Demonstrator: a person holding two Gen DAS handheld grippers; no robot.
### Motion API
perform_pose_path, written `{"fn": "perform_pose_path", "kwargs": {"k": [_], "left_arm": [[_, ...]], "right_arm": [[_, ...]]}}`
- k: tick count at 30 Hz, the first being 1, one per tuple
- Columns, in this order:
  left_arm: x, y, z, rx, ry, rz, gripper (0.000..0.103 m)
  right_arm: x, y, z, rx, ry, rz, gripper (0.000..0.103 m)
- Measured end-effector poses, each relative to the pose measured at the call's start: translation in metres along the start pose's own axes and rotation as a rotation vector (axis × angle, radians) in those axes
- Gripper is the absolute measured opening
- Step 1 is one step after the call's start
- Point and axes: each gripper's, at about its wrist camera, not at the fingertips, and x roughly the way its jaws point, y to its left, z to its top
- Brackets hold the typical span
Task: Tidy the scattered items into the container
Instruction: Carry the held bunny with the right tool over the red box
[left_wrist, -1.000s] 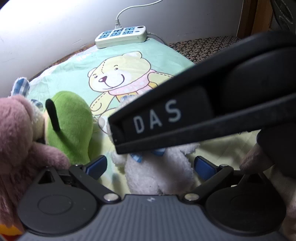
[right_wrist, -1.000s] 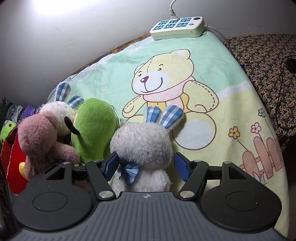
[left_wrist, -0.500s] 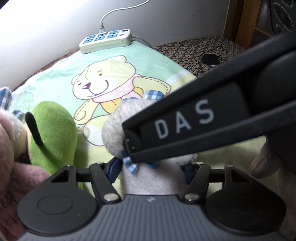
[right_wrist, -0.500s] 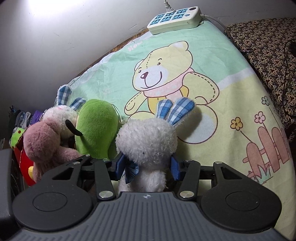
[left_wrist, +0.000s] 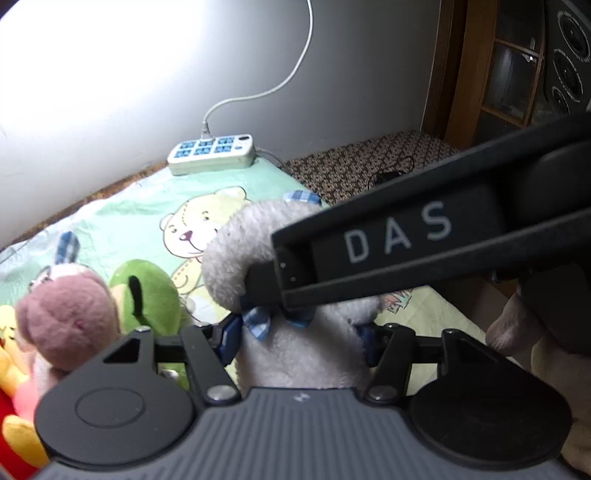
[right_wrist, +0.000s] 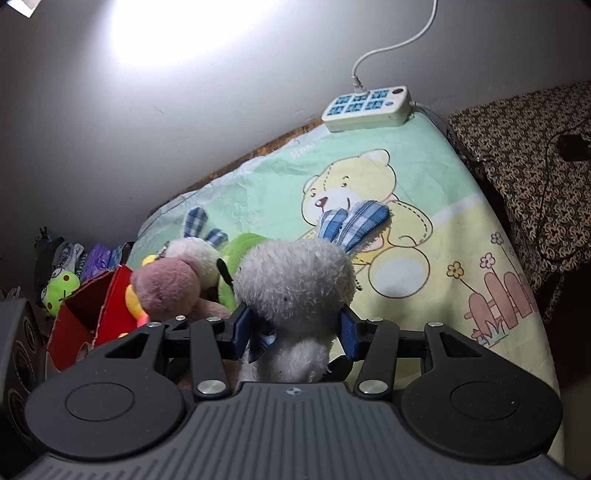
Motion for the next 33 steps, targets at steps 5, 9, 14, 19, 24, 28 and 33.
{"fn": "perform_pose_path", "kwargs": {"k": [5,9,14,19,24,28,33], "left_arm": [[-0.052,0.022,-0.007,-0.013,-0.094,0.088,0.059],[-0.091,0.055,-0.019,-0.047,-0.138,0.172,0.059],[-0.131,0.103,-0.041,-0.093,-0.152,0.286,0.059],[-0.16,0.154,-0.068,-0.168,-0.138,0.404,0.059],[-0.184,0.199,-0.107,-0.248,-0.093,0.475,0.059],[-0.166,0.245,-0.116,-0.297,-0.03,0.495,0.059],[-0.174,0.266,-0.133,-0.325,0.027,0.495,0.059]], "right_arm": [[-0.011,0.048,0.009,-0.097,-0.062,0.069,0.051],[-0.001,0.093,0.012,-0.17,-0.076,0.142,0.051],[0.024,0.149,0.007,-0.242,-0.053,0.243,0.051],[0.051,0.21,-0.009,-0.309,0.003,0.344,0.052],[0.089,0.264,-0.031,-0.34,0.087,0.405,0.052],[0.118,0.296,-0.051,-0.352,0.159,0.417,0.052],[0.144,0.308,-0.063,-0.3,0.226,0.42,0.052]]}}
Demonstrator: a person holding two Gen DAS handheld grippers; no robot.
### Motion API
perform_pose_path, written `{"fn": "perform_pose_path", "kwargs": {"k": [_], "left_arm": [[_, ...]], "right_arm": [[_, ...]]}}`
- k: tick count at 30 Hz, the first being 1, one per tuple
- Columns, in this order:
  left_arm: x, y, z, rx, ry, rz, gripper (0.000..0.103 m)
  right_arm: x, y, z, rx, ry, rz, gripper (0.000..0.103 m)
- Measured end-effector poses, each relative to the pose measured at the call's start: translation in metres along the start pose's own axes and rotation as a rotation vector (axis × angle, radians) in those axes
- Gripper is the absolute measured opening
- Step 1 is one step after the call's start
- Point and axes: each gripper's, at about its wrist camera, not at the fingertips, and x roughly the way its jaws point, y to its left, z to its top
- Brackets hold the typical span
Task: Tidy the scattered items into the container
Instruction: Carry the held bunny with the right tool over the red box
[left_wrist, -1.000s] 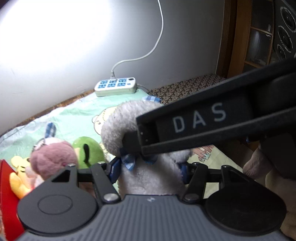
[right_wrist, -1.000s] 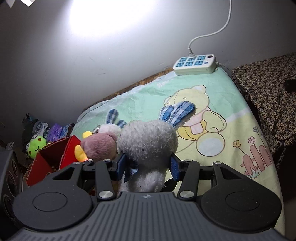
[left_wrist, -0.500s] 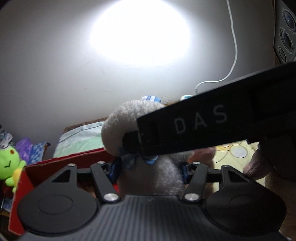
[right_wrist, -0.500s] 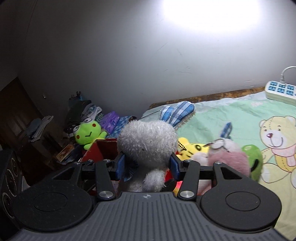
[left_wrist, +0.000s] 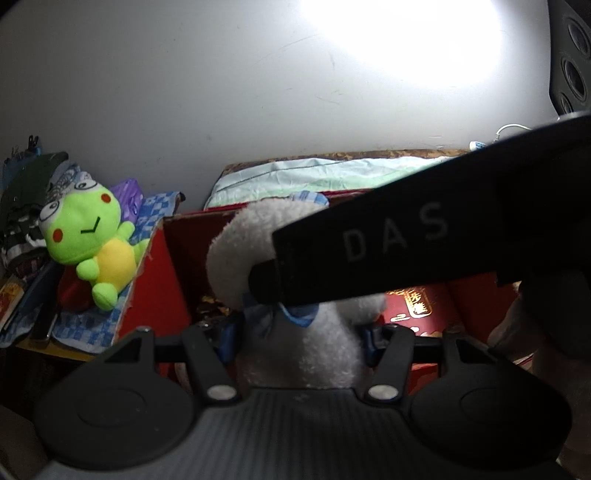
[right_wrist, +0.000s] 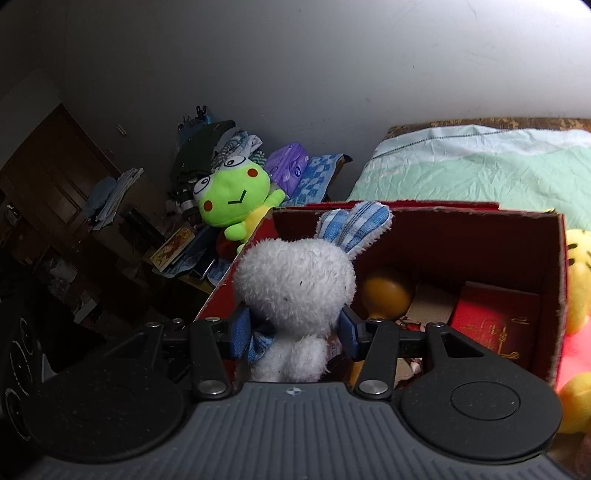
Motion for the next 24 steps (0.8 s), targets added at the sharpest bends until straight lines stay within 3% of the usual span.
{"fn": "perform_pose_path", "kwargs": {"k": [12,20,24], "left_arm": [[0.028,0.044,-0.007,-0.019,0.13,0.049,0.064],[0.022,0.058,-0.015,-0.02,0.142,0.068,0.073],[0.016,0.065,-0.015,-0.027,0.136,0.052,0.073]], "right_arm": [[0.063,-0.007,0.002,0.157,0.11,0.048,0.053],[0.076,-0.002,0.002,0.141,0.176,0.037,0.061],[0.064,-0.006,0.004,0.154,0.149,0.056,0.061]]}}
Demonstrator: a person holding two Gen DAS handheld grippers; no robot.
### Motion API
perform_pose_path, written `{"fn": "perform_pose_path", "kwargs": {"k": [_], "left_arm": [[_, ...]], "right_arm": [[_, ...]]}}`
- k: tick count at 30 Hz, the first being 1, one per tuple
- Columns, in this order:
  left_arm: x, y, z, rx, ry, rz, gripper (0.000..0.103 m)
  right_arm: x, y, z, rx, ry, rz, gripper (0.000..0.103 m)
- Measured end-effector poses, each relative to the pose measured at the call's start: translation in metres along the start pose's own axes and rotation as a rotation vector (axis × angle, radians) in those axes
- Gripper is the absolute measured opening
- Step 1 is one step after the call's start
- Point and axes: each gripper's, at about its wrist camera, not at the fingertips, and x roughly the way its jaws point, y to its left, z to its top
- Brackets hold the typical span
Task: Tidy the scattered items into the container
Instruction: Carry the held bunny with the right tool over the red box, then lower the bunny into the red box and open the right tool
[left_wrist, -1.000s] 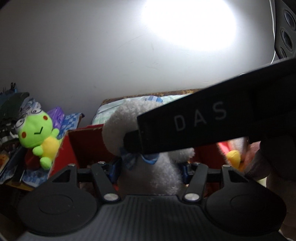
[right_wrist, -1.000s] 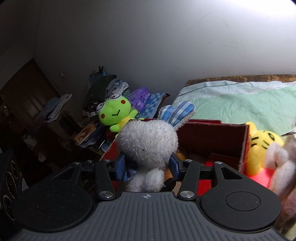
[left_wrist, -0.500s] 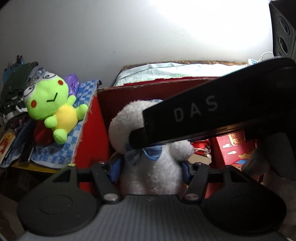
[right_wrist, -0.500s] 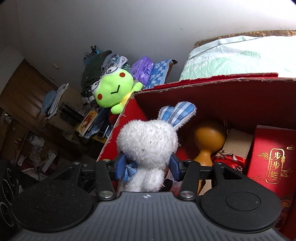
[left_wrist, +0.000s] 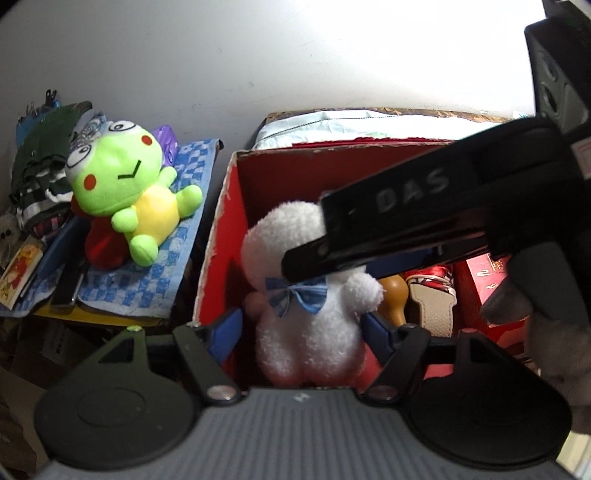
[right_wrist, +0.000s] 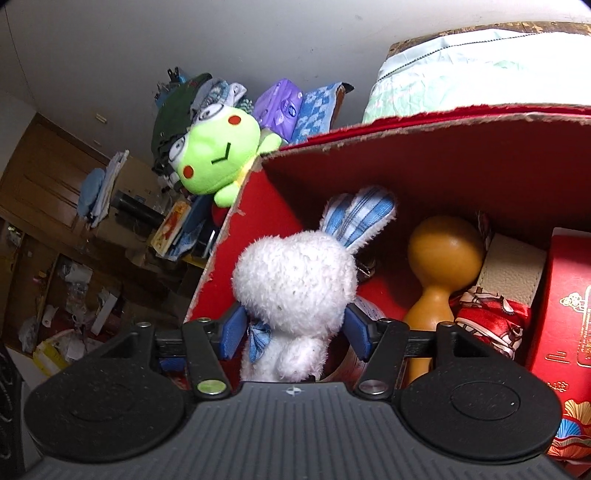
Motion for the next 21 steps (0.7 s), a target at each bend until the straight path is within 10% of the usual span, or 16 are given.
{"fn": "perform_pose_path", "kwargs": {"k": [16,21], "left_arm": [[-0.015,-0.013,0.003,0.054,-0.065,-0.092,0.067],[-0.007,-0.013,0.003,0.036,-0.047,-0.104,0.067]], "right_arm": [[-0.002,0.001,0.006,0.06,-0.036,-0.021,0.028],[-0.007,-0.001,0.007,0.067,-0.052,-0.031,0.032]]}}
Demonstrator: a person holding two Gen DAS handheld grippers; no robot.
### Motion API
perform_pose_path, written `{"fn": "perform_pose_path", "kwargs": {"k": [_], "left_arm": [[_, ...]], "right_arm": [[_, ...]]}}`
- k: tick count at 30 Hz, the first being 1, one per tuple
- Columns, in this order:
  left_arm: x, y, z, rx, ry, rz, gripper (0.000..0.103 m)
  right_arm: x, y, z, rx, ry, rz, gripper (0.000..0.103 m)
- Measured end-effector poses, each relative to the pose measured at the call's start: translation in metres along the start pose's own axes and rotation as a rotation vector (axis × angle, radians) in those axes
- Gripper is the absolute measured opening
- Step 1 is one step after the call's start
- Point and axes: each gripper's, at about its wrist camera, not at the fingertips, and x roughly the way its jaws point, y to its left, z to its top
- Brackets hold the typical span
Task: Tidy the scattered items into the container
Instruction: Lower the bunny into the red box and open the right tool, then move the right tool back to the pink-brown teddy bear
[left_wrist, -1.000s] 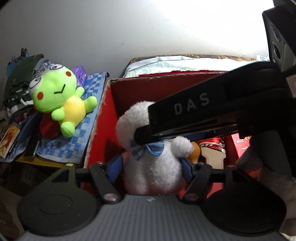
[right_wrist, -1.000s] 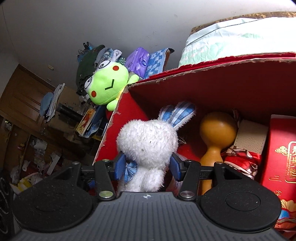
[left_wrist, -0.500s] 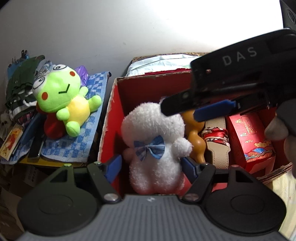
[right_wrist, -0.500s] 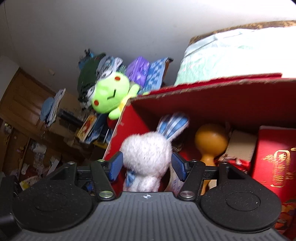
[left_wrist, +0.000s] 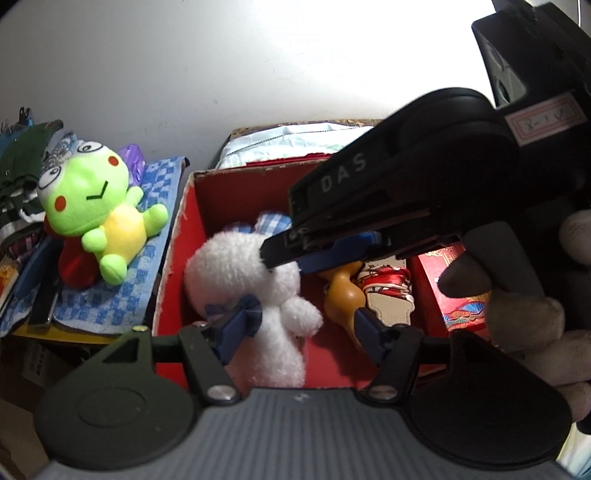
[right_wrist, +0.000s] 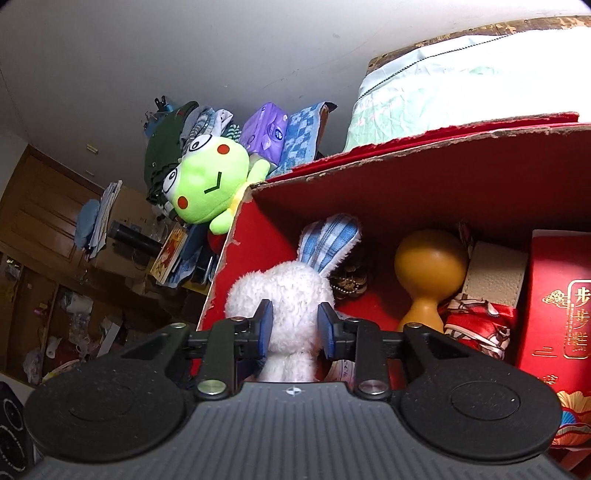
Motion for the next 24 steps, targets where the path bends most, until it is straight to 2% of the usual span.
{"fn": "perform_pose_path", "kwargs": {"k": [3,9,12,15,18,24], "left_arm": [[-0.003,-0.003,0.002,0.002,-0.016,-0.01,0.07],[-0.015,-0.021,0.008,0.037,-0.07,-0.043,0.071],[-0.015,-0.033,0.012,0.069,-0.073,-0.056,0.071],[-0.011,-0.044,0.018,0.1,-0.061,-0.059,0.071],[-0.007,-0.055,0.022,0.128,-0.039,-0.081,0.077],[0.002,-0.078,0.033,0.167,0.02,-0.126,0.076]], "right_arm": [[-0.015,0.001,-0.003,-0.017,-0.049,-0.023,0.035],[-0.051,0.004,-0.012,-0.071,-0.178,-0.107,0.035],[-0.065,0.0,-0.019,-0.081,-0.227,-0.16,0.035],[-0.079,-0.008,-0.026,-0.066,-0.257,-0.202,0.035],[-0.096,-0.016,-0.036,-0.05,-0.294,-0.241,0.036],[-0.124,-0.025,-0.062,-0.057,-0.351,-0.331,0.036]]}}
